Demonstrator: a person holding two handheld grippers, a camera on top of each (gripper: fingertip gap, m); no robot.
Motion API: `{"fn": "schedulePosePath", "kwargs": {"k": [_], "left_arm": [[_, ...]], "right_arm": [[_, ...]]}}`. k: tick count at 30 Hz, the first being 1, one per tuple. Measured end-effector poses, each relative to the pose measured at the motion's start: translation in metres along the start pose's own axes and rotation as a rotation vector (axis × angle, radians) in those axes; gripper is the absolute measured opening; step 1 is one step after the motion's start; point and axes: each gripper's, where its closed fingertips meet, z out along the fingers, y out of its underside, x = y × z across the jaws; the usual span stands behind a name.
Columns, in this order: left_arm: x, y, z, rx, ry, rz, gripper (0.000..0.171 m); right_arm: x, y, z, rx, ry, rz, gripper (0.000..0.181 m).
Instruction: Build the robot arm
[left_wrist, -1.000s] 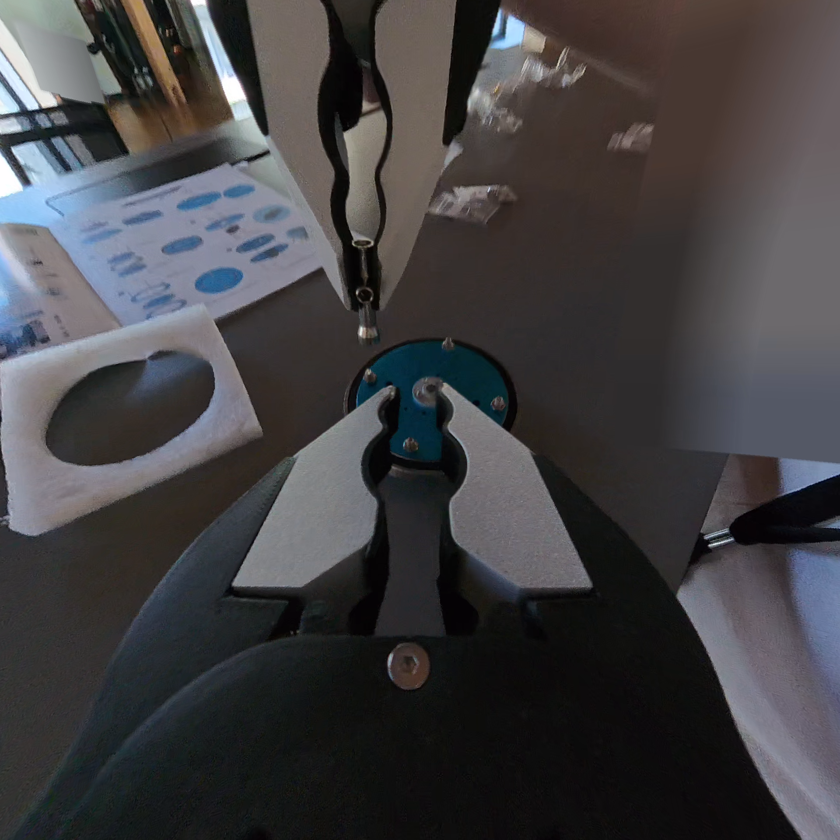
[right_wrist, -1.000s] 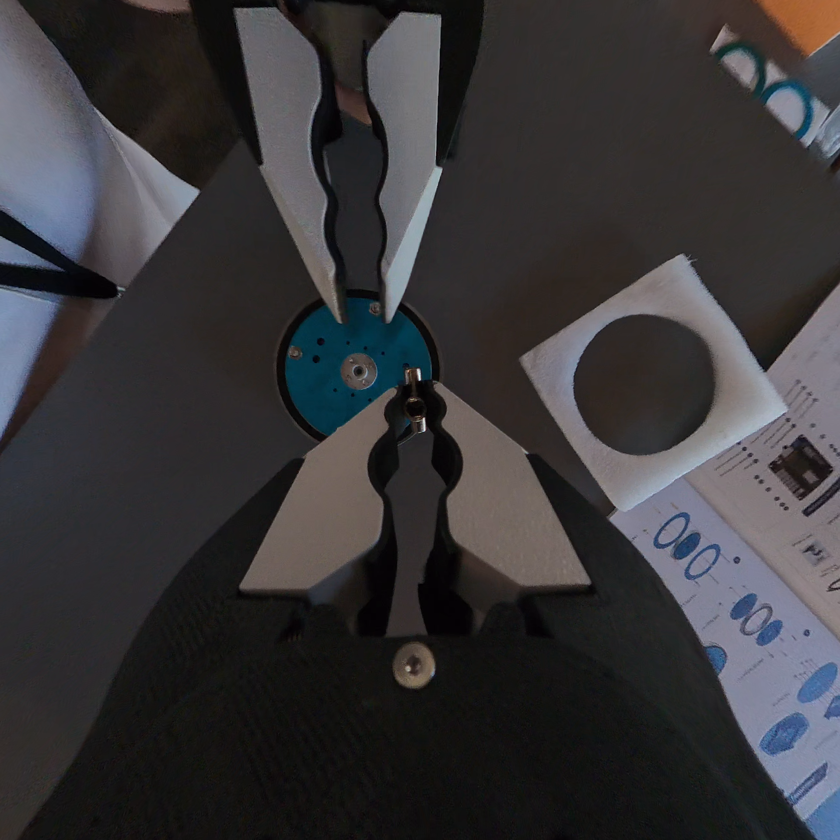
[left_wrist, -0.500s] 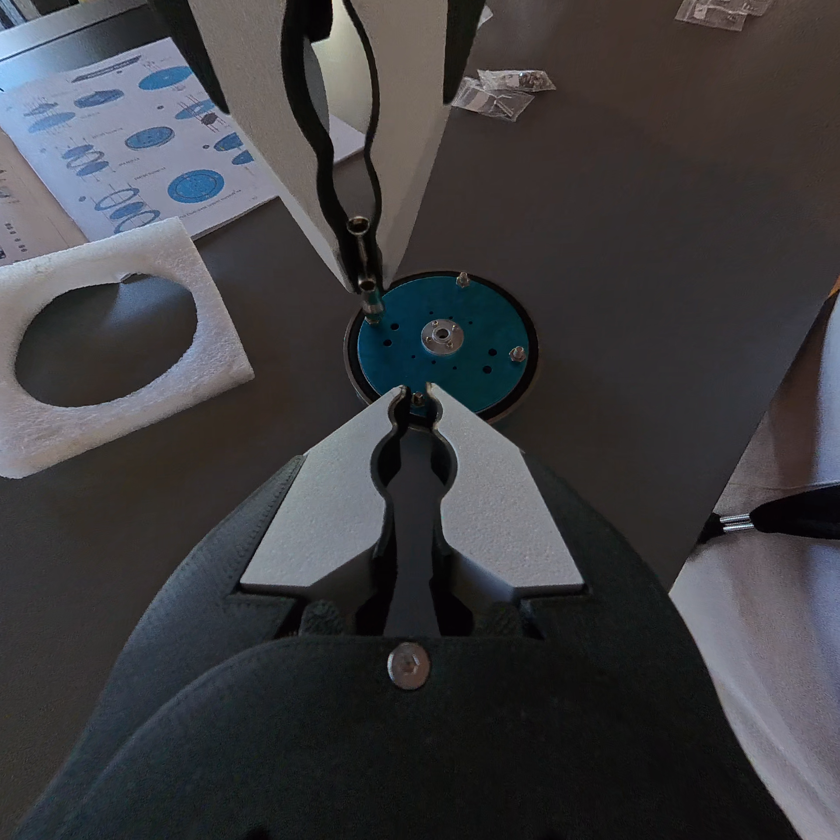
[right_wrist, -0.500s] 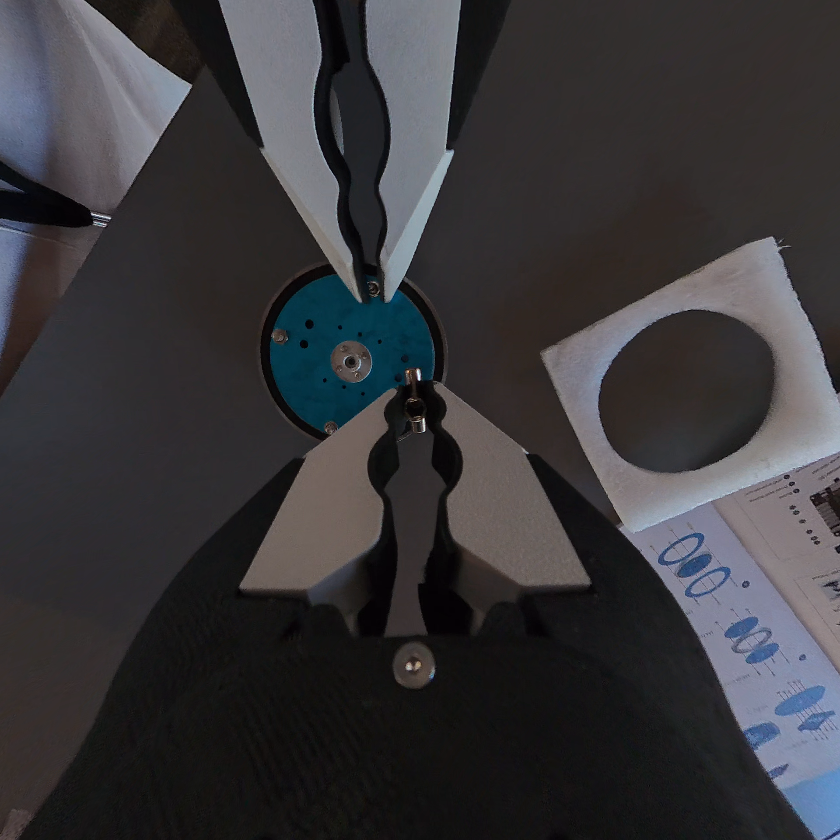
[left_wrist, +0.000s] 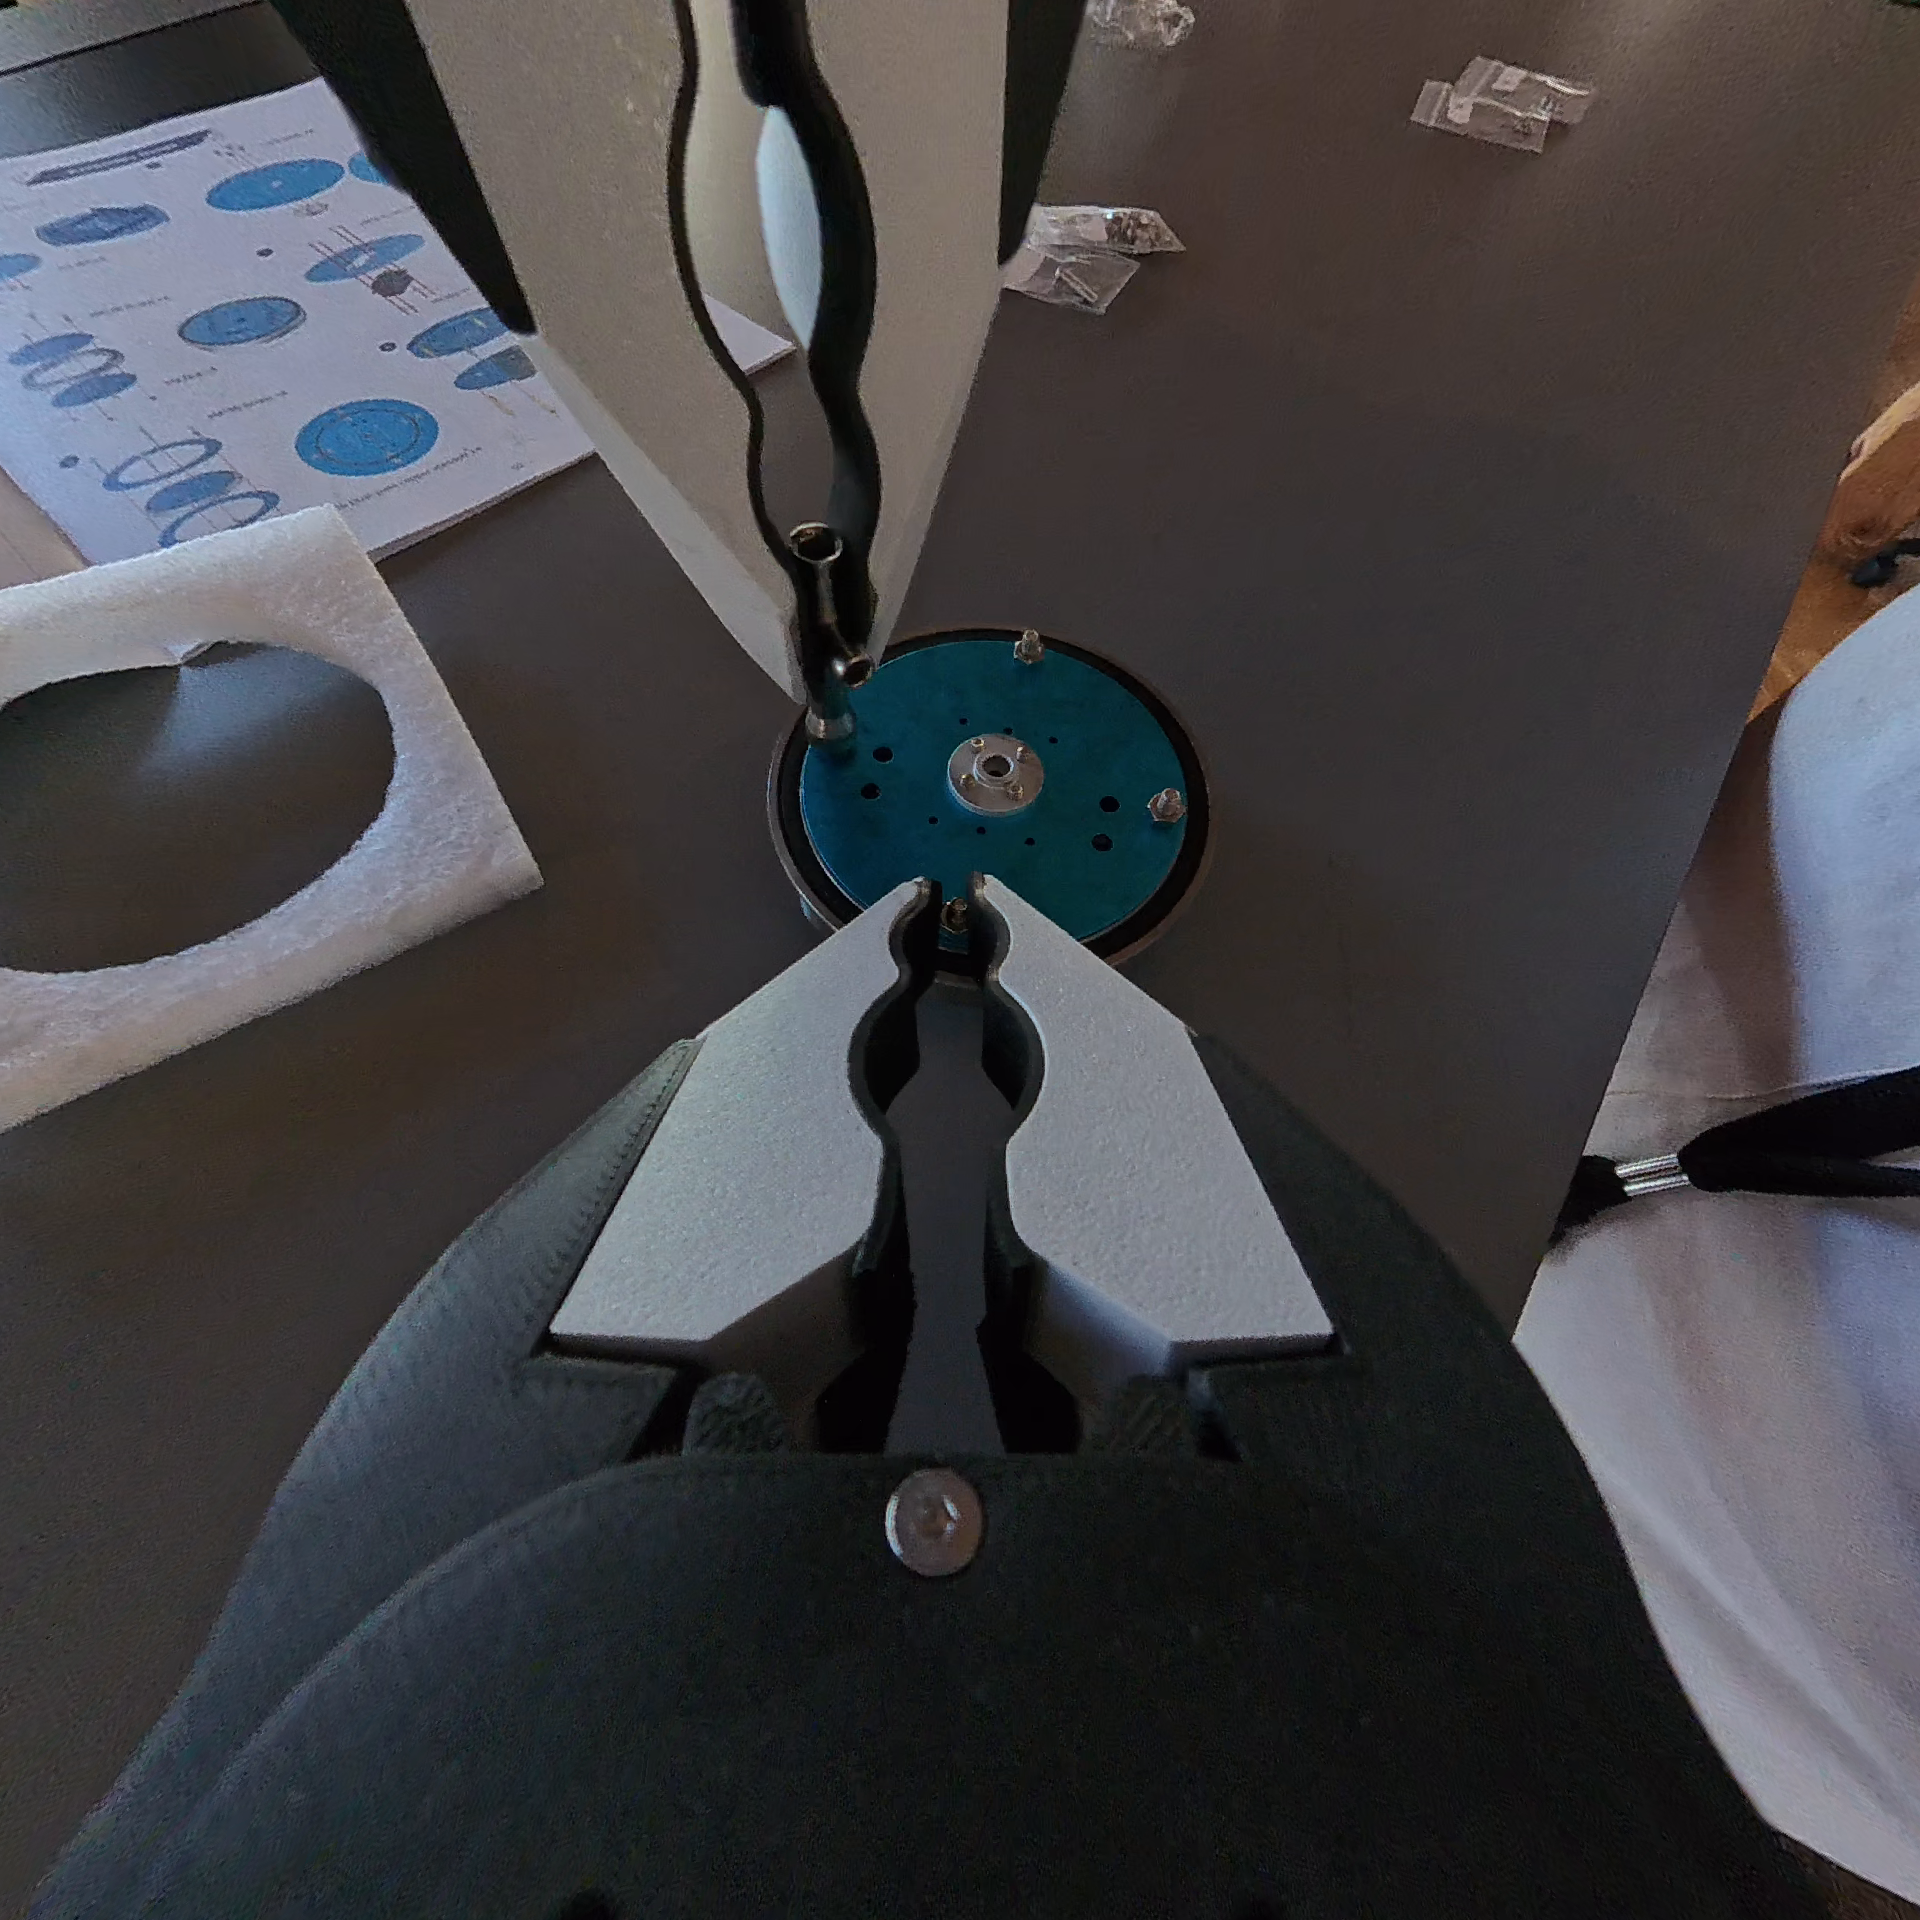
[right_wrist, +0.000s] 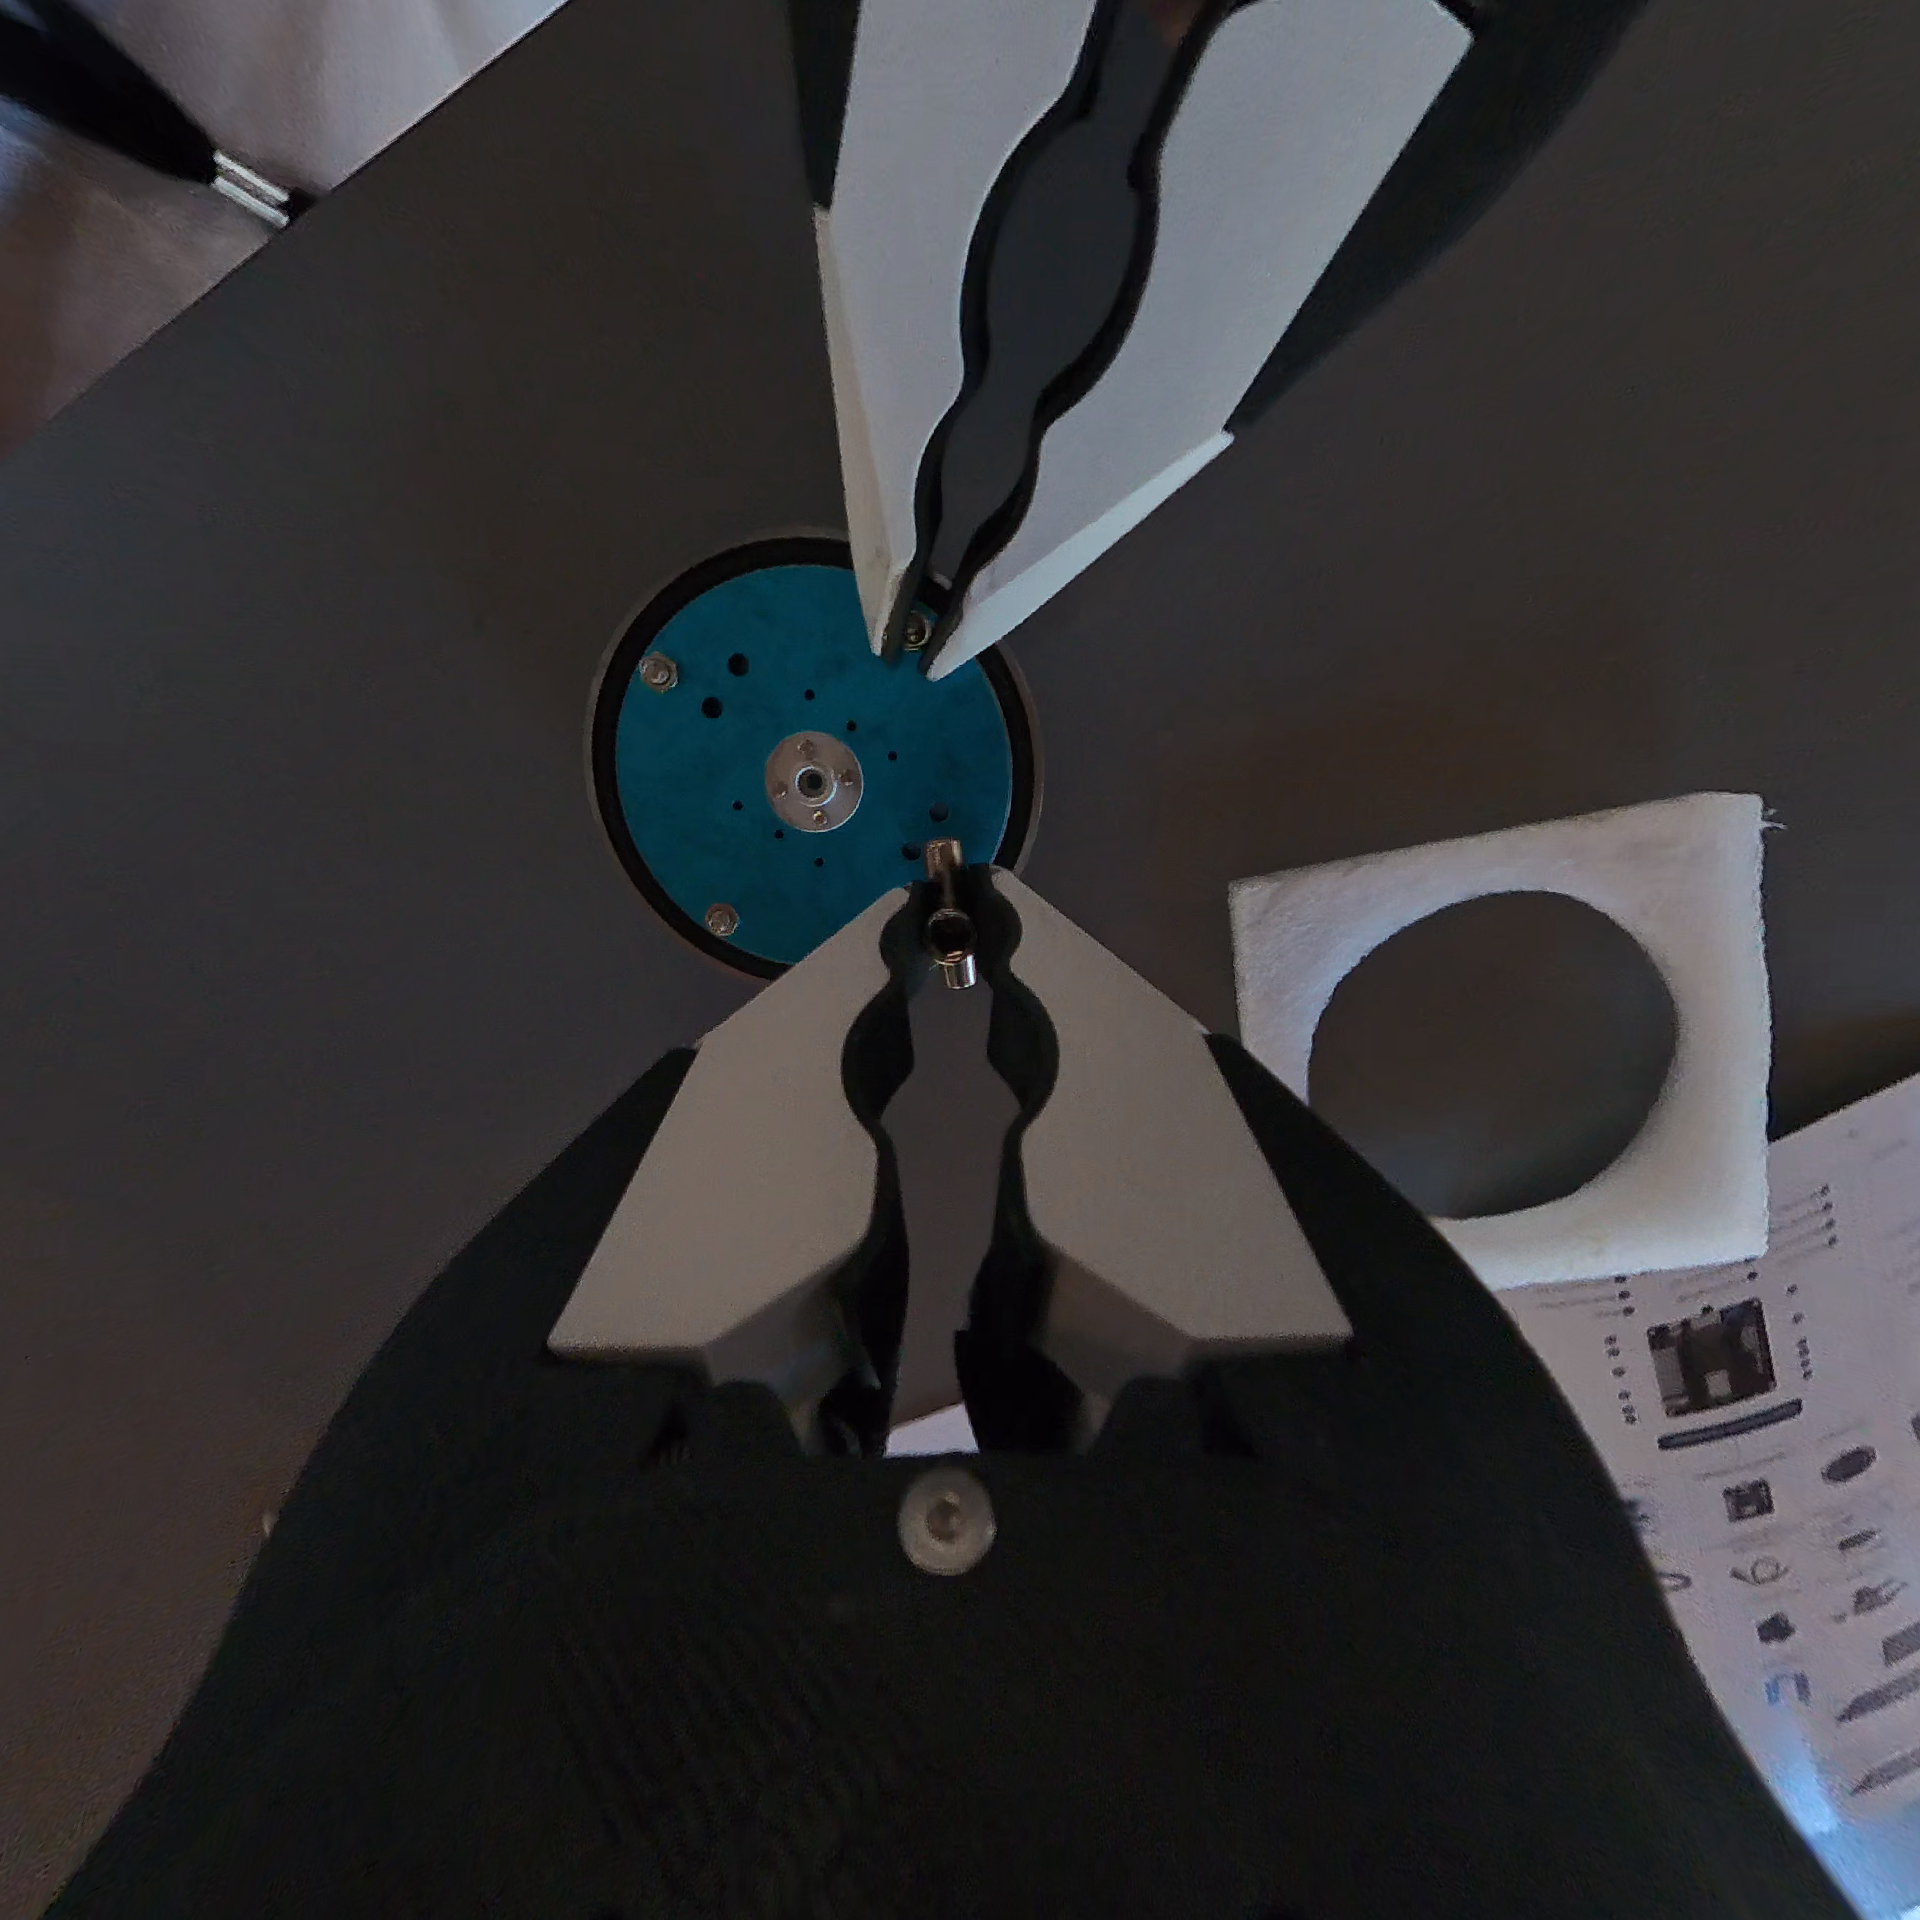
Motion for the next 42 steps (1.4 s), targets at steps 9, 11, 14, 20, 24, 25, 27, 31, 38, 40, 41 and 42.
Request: {"fn": "schedulePosePath", "kwargs": {"k": [9, 11, 14, 20, 24, 25, 27, 31, 38, 40, 41, 42], "left_arm": [[0.001, 0.000, 0.000, 0.000, 0.046, 0.015, 0.004], [0.001, 0.000, 0.000, -0.001, 0.031, 0.033, 0.004], [0.001, 0.000, 0.001, -0.003, 0.023, 0.037, 0.004], [0.002, -0.001, 0.001, -0.002, 0.038, 0.011, 0.004], [0.000, -0.002, 0.001, 0.005, 0.017, 0.024, 0.004], [0.000, -0.002, 0.001, 0.006, 0.010, 0.031, 0.004], [0.001, -0.001, 0.001, 0.005, 0.007, 0.027, 0.004], [0.002, 0.000, -0.001, 0.003, 0.019, -0.001, 0.004], [0.003, -0.013, -0.024, 0.115, 0.084, -0.006, 0.011], [0.005, -0.009, -0.019, 0.090, 0.096, 0.003, 0.011], [0.004, -0.005, -0.016, 0.066, 0.090, 0.011, 0.012], [0.005, -0.003, -0.012, 0.054, 0.088, 0.024, 0.012]], "right_arm": [[0.003, 0.007, 0.000, -0.021, -0.084, 0.192, 0.007], [0.003, 0.007, 0.000, -0.020, -0.046, 0.220, 0.007], [0.003, 0.007, 0.000, -0.019, -0.018, 0.304, 0.007], [0.004, 0.006, 0.002, -0.081, 0.036, 0.454, 0.007], [0.005, 0.006, 0.004, -0.110, 0.061, 0.524, 0.007], [0.006, 0.006, 0.004, -0.106, 0.062, 0.542, 0.007], [0.006, 0.005, 0.004, -0.082, 0.059, 0.589, 0.007], [0.007, 0.003, 0.005, -0.047, 0.107, 0.615, 0.007], [0.007, 0.002, 0.005, -0.033, 0.141, 0.636, 0.007], [0.006, 0.002, 0.005, -0.040, 0.150, 0.636, 0.007], [0.006, 0.002, 0.005, -0.043, 0.153, 0.637, 0.007], [0.006, 0.002, 0.005, -0.045, 0.156, 0.641, 0.007]]}}
